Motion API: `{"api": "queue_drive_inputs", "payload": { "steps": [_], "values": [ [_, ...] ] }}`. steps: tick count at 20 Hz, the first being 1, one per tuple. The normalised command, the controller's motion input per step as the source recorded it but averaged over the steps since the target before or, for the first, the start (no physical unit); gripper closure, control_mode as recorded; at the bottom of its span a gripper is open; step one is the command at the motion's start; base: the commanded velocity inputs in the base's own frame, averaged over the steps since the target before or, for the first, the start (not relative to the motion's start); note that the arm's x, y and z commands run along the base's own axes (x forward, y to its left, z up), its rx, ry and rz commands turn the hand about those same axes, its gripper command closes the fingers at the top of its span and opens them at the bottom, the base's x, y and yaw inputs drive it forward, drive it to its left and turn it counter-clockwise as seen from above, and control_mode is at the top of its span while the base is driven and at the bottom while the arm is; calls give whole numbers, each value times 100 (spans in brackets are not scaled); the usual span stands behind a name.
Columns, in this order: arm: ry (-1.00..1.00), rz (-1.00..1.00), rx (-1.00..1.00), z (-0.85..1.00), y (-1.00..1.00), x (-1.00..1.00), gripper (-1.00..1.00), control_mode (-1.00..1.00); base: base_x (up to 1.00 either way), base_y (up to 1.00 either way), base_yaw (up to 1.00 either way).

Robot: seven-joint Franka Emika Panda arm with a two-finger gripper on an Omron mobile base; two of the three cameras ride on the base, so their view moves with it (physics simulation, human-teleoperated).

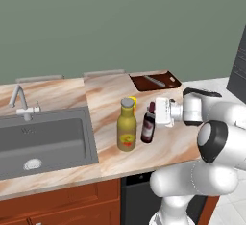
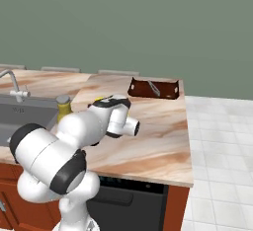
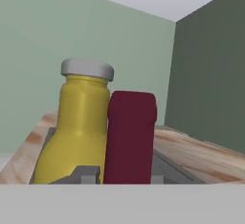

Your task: Place the drinks on the dining counter in a tight cluster.

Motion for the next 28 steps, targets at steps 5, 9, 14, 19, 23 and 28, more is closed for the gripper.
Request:
{"api": "queue_drive_inputs", "payload": {
  "steps": [5,9,14,19,23,28],
  "values": [
    [1,0,-7,-13,0,3,100,-100,0,0,0],
    [0,0,-7,-22,1,5,100,-100,0,0,0],
    [0,0,-6,-24,1,1,100,-100,0,0,0],
    [0,0,-1,-22,-2,0,100,-100,0,0,0],
    [0,0,0,-18,-3,0,100,-100,0,0,0],
    [0,0,0,-18,-6,-1,100,-100,0,0,0]
  ]
}}
